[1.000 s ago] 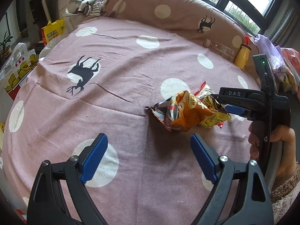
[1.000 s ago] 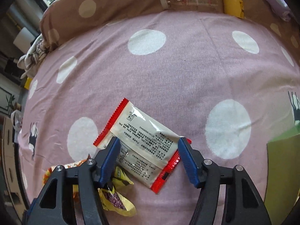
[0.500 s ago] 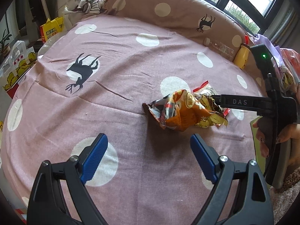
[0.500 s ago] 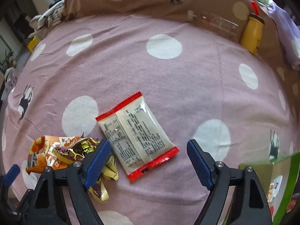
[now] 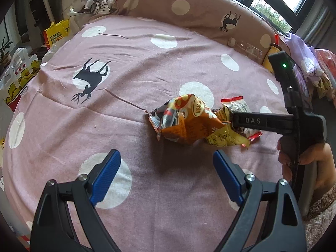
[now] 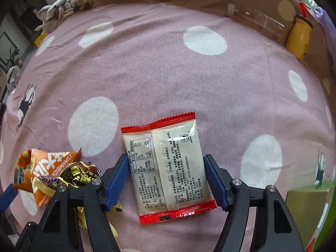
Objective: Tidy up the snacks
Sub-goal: 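Lower the right tool onto the white cracker packet and close on it, then lift the cracker packet and carry it into the green box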
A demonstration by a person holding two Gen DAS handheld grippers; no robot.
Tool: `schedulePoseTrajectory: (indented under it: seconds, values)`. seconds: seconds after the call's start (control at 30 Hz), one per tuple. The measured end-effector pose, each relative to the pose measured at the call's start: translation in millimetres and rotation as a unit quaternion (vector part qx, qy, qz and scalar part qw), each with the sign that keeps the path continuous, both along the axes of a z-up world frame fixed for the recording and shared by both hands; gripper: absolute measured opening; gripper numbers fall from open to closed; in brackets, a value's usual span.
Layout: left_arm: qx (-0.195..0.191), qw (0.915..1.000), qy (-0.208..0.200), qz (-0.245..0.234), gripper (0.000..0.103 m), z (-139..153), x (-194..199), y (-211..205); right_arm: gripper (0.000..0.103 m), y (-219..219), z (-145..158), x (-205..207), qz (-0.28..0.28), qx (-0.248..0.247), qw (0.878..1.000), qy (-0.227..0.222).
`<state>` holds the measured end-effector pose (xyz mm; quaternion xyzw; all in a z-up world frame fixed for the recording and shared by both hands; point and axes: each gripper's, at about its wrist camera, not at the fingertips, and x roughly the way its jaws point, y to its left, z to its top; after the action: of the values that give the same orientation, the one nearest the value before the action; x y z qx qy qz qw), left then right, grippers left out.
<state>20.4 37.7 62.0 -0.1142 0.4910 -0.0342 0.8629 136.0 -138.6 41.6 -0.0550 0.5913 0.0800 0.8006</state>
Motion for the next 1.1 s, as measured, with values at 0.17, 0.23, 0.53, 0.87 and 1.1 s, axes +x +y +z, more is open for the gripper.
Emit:
schedulePoseTrajectory:
  seconds: [0.17, 0.23, 0.53, 0.87, 1.1]
  values:
    - [-0.002, 1.0, -0.004, -0.003, 0.09, 2.4, -2.3, -1.0, 0.071, -39.5, 8.7, -47.8, -0.096, 0.061, 0.993, -0.014]
    - [-0.004, 1.0, -0.005, -0.004, 0.09, 2.8, -3.5, -1.4, 0.071, -52.9, 10.0, -73.3, -0.134, 0.091, 0.987, -0.012]
    - [0.001, 0.9995, -0.005, -0.031, 0.09, 2.9, -12.8, -18.5, 0.078, -61.7, 9.0, -129.3, -0.194, 0.144, 0.97, -0.026]
    - [-0.077, 0.9893, 0.012, -0.123, 0.072, -3.8, -24.3, -64.4, 0.071, -84.7, 7.9, -131.9, -0.216, 0.264, 0.94, -0.025]
    - [-0.107, 0.9799, 0.061, -0.157, 0.058, -27.1, -28.1, -104.6, 0.057, -88.8, -1.7, -136.9, -0.222, 0.264, 0.938, -0.004]
